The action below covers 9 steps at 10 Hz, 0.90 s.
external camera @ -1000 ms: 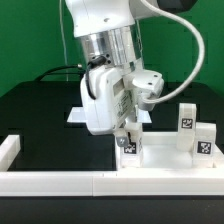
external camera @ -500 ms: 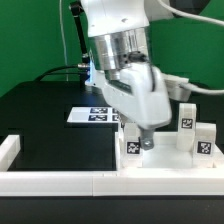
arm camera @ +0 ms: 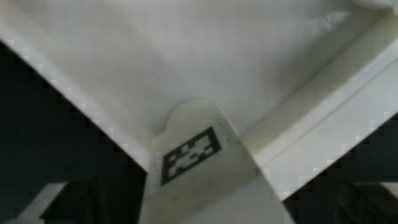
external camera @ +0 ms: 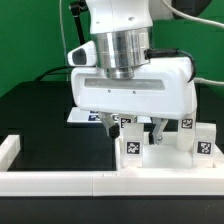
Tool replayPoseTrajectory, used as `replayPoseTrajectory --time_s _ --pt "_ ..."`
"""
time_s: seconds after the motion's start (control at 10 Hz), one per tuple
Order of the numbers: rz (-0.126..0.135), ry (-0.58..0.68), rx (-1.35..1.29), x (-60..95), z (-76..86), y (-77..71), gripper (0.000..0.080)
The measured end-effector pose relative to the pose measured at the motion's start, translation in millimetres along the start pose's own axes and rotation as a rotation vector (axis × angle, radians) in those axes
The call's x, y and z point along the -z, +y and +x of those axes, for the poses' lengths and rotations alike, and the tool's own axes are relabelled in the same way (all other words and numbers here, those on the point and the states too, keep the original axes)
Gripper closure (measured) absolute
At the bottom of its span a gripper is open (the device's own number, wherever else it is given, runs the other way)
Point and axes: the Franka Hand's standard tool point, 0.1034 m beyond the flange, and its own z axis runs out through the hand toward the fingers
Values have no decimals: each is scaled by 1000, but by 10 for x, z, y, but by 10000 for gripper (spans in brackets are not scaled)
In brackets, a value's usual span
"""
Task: Assemble square table
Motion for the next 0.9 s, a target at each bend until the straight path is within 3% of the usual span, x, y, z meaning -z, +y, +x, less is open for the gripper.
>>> replayPoseTrajectory --time_s 0.3,0.5,0.6,0.7,0.9 --pt "5 45 94 -15 -2 -27 150" --pt "6 45 63 -19 0 -25 383" --pt "8 41 -27 -26 -6 -14 383" --pt "7 39 -68 -26 -2 1 507" --pt "14 38 -233 -25 0 4 507"
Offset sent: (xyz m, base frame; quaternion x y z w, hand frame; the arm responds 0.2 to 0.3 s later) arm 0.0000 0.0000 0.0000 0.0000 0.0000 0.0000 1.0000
